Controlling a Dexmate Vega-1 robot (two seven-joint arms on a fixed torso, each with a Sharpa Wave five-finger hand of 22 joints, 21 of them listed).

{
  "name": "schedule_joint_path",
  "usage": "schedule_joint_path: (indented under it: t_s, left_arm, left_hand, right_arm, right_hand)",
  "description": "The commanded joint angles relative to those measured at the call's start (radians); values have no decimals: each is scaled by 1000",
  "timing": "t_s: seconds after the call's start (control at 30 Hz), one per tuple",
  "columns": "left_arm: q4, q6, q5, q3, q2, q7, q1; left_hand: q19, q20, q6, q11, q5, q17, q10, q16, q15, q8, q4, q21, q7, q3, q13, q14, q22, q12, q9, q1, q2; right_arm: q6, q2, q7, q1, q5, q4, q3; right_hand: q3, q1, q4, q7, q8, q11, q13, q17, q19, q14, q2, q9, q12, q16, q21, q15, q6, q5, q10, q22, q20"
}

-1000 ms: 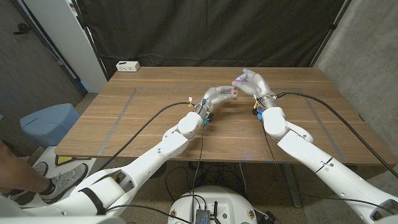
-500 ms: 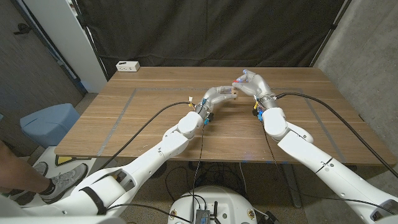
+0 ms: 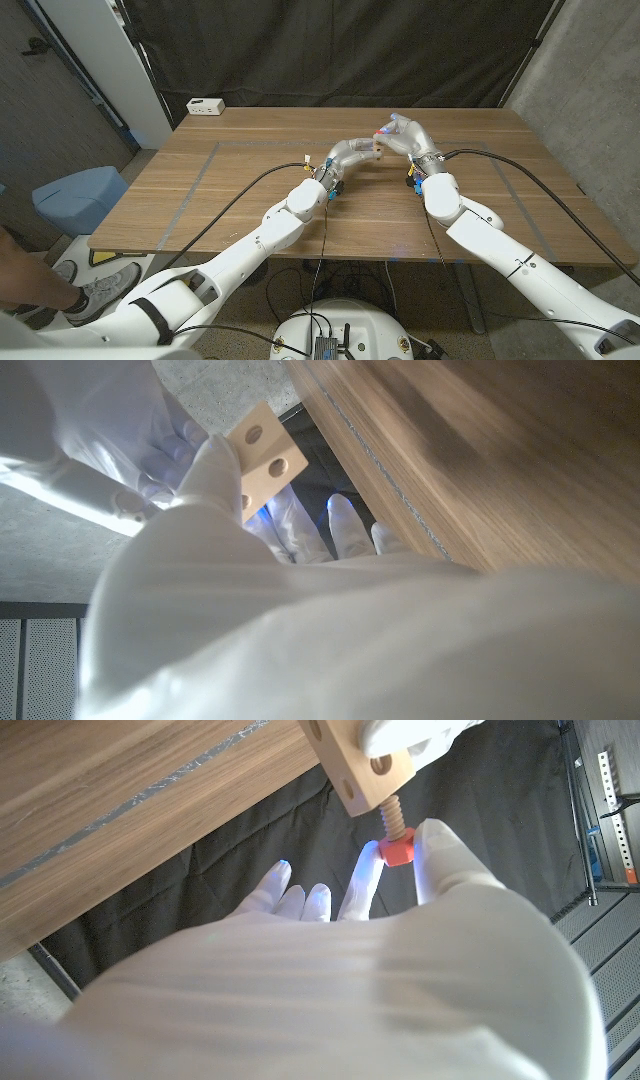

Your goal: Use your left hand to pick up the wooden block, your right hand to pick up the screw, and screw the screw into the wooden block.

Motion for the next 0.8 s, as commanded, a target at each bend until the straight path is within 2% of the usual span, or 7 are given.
schedule_joint_path:
  t_s: [0.03, 0.8]
  left_arm:
    - [12, 1, -2, 3, -5, -6, -8]
    - [28, 4, -4, 7, -11, -13, -20]
  left_hand:
    - [3, 8, 65, -3, 6, 0, 16, 2, -114, 7, 7, 8, -2, 0, 125, 11, 4, 7, 11, -25, 51]
    - [4, 8, 64, -3, 7, 0, 17, 0, -115, 5, 7, 8, -1, 0, 127, 9, 4, 3, 11, -26, 54]
  right_arm:
    - [-2, -1, -1, 0, 7, 4, 2]
    - [8, -5, 6, 8, 14, 20, 3]
  right_hand:
    - [-3, 2, 2, -5, 5, 4, 5, 6, 7, 10, 12, 0, 1, 0, 1, -20, 4, 6, 7, 2, -17]
    - [-6, 5, 1, -6, 11, 2, 6, 5, 8, 11, 15, -3, 1, 0, 1, -19, 3, 8, 9, 2, -16]
